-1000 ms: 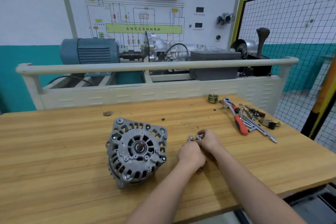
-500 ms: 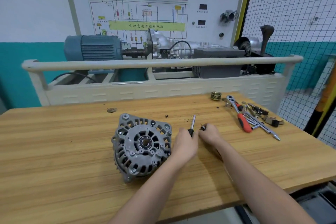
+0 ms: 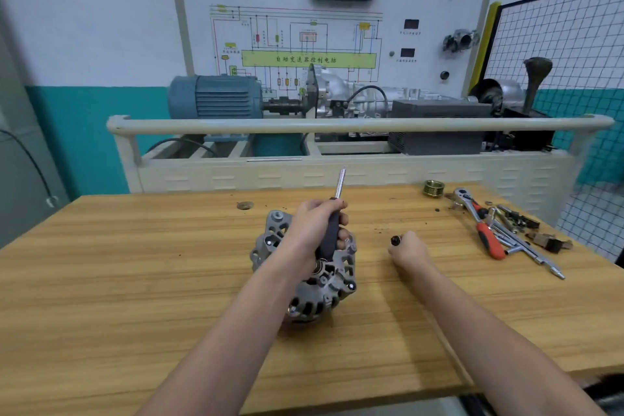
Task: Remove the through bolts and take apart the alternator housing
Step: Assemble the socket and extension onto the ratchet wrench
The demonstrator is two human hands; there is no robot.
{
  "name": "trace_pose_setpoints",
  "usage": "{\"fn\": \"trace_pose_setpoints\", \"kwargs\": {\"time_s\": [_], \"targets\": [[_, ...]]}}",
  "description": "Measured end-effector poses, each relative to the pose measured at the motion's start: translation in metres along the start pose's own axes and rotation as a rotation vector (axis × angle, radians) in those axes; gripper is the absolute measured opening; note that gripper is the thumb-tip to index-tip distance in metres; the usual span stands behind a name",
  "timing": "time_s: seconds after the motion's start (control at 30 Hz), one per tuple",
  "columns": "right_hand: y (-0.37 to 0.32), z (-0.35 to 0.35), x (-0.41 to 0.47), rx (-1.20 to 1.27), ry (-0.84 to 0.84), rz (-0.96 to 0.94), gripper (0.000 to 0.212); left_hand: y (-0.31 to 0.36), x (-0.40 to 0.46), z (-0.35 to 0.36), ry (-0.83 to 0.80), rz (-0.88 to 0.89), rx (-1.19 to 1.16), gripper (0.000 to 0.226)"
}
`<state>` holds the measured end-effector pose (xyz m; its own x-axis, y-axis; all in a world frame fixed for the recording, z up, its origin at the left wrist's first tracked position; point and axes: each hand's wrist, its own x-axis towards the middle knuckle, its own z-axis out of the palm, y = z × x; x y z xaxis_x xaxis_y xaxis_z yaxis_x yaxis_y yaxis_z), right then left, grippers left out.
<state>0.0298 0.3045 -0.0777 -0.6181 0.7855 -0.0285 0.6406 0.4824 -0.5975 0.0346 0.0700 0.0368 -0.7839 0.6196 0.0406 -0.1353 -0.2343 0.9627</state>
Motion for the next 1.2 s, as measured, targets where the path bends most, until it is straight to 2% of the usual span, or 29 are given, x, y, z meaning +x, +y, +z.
{"fn": "trace_pose_setpoints", "kwargs": {"time_s": [0.13,0.27,0.37,0.47,0.5,0.63,0.7,0.83,0.93,1.1,1.2], "targets": [[-0.042,-0.024,-0.03,0.47,-0.013,-0.163,0.005,0.006,0.005,-0.017,0.003,-0.049,-0.005,0.018],[-0.096,-0.052,-0.072,0.885,-0.159,-0.293,0.008,0.005,0.007,-0.024,0.004,0.013,0.123,0.022],[-0.125,-0.06,-0.098,1.192,-0.278,-0.295,0.01,0.002,0.006,-0.022,0.048,0.015,0.243,0.027],[-0.146,-0.061,-0.116,1.387,-0.328,-0.238,0.013,0.001,0.002,-0.022,-0.018,0.025,0.21,0.047],[-0.151,-0.06,-0.12,1.4,-0.331,-0.212,0.016,0.001,0.0,-0.024,-0.037,0.034,0.197,0.049],[-0.159,-0.057,-0.128,1.444,-0.337,-0.172,0.018,-0.002,-0.004,-0.028,-0.079,0.077,0.091,0.031],[-0.159,-0.058,-0.128,1.48,-0.35,-0.164,0.009,0.0,-0.007,-0.031,-0.078,0.098,0.137,0.027],[-0.155,-0.068,-0.118,1.506,-0.326,-0.19,0.014,0.003,-0.016,-0.04,-0.093,0.17,0.307,0.024],[-0.15,-0.073,-0.111,1.399,-0.259,-0.304,0.008,0.002,-0.021,-0.044,-0.088,0.193,0.407,0.025],[-0.148,-0.073,-0.117,1.097,-0.195,-0.601,0.018,-0.003,-0.022,-0.046,0.028,0.222,0.598,0.014],[-0.149,-0.071,-0.121,1.067,-0.203,-0.648,0.02,-0.004,-0.022,-0.047,0.074,0.246,0.649,0.013]]}}
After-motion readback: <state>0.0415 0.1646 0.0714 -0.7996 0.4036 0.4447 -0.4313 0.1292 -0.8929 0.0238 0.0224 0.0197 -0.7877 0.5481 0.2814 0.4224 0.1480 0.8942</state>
